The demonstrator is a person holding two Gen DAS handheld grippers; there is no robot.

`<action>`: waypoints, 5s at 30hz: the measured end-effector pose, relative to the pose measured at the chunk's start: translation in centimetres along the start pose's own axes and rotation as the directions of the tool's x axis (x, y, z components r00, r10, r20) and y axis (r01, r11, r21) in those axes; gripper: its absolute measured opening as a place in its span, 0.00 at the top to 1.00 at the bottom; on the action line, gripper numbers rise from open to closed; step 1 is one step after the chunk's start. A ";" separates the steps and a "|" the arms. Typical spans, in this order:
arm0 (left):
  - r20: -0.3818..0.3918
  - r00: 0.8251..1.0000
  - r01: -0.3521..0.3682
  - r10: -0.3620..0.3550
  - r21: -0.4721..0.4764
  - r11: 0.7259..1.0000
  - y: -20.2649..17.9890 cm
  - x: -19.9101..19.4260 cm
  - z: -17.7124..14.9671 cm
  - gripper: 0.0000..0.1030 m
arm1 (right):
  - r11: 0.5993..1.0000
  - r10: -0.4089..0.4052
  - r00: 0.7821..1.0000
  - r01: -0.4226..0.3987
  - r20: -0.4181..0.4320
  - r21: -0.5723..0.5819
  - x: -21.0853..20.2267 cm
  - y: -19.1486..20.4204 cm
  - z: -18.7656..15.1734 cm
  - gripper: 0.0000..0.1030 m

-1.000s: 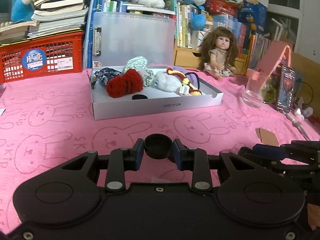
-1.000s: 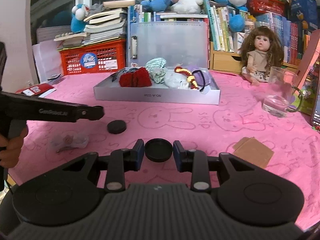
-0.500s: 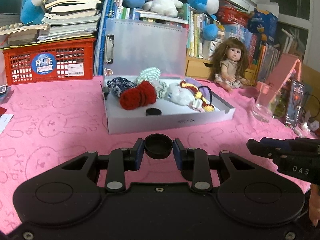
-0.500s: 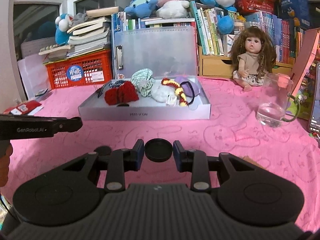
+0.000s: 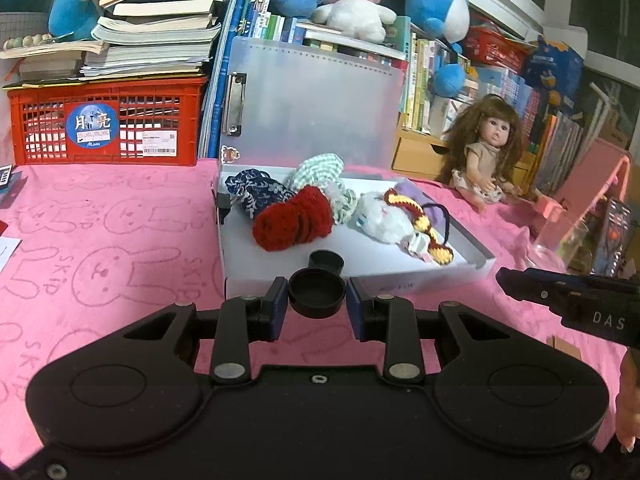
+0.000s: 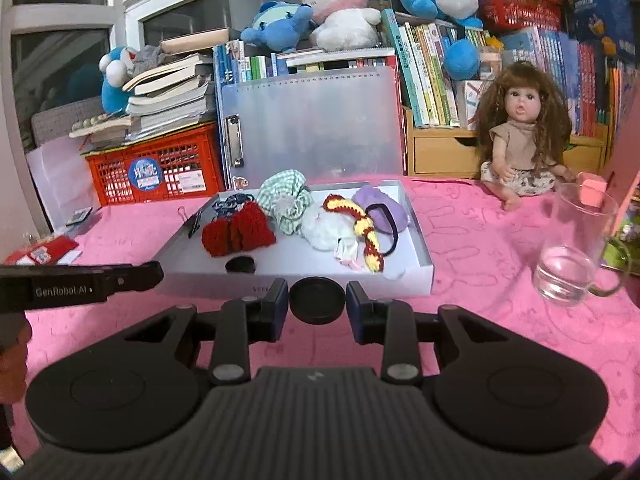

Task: Organize objects
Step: 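Carry both black caps over the white box, then lower both black caps into the box and open both grippers, then grasp the pink translucent bow with the left gripper while the right grasps a black cap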

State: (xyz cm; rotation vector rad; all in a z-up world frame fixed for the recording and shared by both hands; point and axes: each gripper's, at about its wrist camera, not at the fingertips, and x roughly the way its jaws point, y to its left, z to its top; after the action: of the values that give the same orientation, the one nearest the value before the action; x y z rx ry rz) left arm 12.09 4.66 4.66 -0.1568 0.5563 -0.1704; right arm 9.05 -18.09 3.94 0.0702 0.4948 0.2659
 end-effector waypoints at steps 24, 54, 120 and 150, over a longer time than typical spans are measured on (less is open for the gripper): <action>-0.036 0.995 -0.090 0.090 -0.016 0.996 1.5 9.7 2.4 0.71 | 0.978 0.111 0.983 -0.081 -0.149 0.192 11.5 -2.3 3.7 0.64; -0.042 0.989 -0.141 0.143 0.037 0.989 0.9 13.7 2.4 0.71 | 0.988 0.023 0.977 0.011 -0.212 0.156 14.9 -2.8 3.4 0.64; -0.112 0.984 0.158 -0.139 0.178 0.971 -0.9 -7.7 -9.7 0.51 | 0.945 0.249 0.942 -0.287 -0.226 -0.158 2.6 5.3 -4.6 0.29; -0.120 0.983 0.151 -0.137 0.117 0.982 -0.7 -7.5 -10.4 0.78 | 0.931 0.207 0.954 -0.260 -0.218 -0.255 2.7 7.1 -5.7 0.53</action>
State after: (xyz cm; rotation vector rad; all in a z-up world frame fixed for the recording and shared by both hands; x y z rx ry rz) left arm 0.15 4.41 -0.02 -0.0653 0.6438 -0.3562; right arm 6.97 -10.55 -1.38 -0.1770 0.6326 0.5803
